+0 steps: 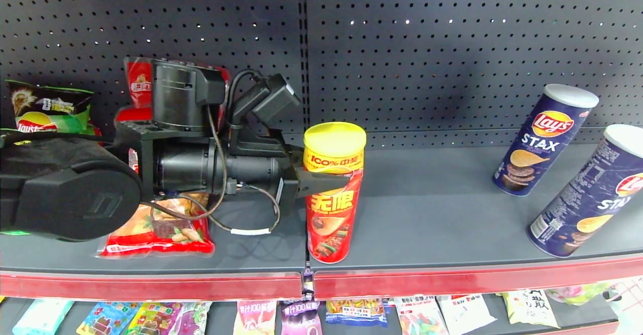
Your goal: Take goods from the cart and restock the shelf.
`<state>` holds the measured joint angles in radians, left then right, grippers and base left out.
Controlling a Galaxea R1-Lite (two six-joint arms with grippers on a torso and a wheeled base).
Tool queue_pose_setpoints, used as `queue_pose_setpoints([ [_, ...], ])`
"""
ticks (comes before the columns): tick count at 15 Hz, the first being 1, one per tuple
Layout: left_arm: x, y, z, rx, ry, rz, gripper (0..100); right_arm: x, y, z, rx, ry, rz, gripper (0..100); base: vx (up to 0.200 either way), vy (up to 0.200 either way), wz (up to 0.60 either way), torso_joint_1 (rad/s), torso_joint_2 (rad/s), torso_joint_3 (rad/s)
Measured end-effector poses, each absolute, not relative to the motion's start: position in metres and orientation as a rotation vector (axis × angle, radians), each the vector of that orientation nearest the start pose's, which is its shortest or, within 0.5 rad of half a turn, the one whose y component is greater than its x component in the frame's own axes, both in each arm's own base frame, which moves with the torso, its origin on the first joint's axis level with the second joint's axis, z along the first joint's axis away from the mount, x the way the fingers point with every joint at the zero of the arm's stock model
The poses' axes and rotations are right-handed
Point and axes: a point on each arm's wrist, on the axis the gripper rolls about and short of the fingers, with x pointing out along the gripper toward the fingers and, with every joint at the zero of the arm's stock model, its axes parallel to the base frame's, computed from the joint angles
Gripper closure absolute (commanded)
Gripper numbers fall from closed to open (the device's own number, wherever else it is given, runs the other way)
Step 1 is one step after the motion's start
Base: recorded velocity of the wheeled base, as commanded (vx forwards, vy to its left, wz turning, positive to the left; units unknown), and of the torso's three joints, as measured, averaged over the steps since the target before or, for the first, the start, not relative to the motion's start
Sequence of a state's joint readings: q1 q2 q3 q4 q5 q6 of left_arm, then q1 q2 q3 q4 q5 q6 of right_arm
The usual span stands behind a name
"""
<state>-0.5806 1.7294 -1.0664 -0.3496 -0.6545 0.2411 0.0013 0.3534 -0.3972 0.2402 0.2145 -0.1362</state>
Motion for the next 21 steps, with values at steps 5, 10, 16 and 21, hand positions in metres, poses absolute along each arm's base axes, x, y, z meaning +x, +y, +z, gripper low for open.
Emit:
queue_pose_setpoints([
  [5, 0.2645, -0.1912, 0.2161, 0.196, 0.185, -1.261, 100, -0.0100, 0.0048, 0.1664, -0.114, 0.184, 0.228, 100, 0.000, 0.000, 0.00, 0.000, 0.00, 0.000],
  [10, 0.2638, -0.1926, 0.2141, 0.182, 0.200, -1.245, 100, -0.0097, 0.0048, 0.1661, -0.113, 0.186, 0.230, 100, 0.000, 0.000, 0.00, 0.000, 0.00, 0.000],
  [16, 0.2591, -0.1903, 0.2100, 0.169, 0.228, -1.246, 100, -0.0092, 0.0048, 0.1655, -0.113, 0.190, 0.230, 100, 0.000, 0.000, 0.00, 0.000, 0.00, 0.000],
  [21, 0.2554, -0.1920, 0.2082, 0.175, 0.234, -1.249, 0, -0.0094, 0.0048, 0.1655, -0.113, 0.190, 0.230, 100, 0.000, 0.000, 0.00, 0.000, 0.00, 0.000],
])
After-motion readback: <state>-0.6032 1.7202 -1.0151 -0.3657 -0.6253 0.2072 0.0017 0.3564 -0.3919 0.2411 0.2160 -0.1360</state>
